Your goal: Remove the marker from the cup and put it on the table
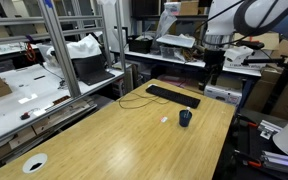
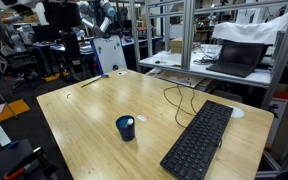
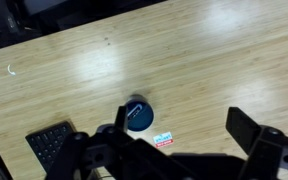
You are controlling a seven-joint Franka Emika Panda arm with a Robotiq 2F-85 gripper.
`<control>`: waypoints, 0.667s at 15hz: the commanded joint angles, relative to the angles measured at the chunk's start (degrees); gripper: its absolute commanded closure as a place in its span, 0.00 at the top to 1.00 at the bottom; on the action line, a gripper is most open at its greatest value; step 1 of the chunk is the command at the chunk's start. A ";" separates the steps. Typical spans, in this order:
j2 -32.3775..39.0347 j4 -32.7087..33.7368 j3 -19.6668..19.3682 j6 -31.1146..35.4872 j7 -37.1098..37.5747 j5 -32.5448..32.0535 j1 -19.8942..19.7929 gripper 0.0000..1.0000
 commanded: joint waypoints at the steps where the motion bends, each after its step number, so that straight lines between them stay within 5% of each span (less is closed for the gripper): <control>1: 0.85 0.11 -0.86 0.18 -0.50 0.00 -0.27 1.00; 7: 1.31 0.51 -0.99 0.26 -0.64 0.06 -0.17 1.00; 10: 3.02 -0.34 -1.22 4.63 4.93 4.56 -0.54 1.00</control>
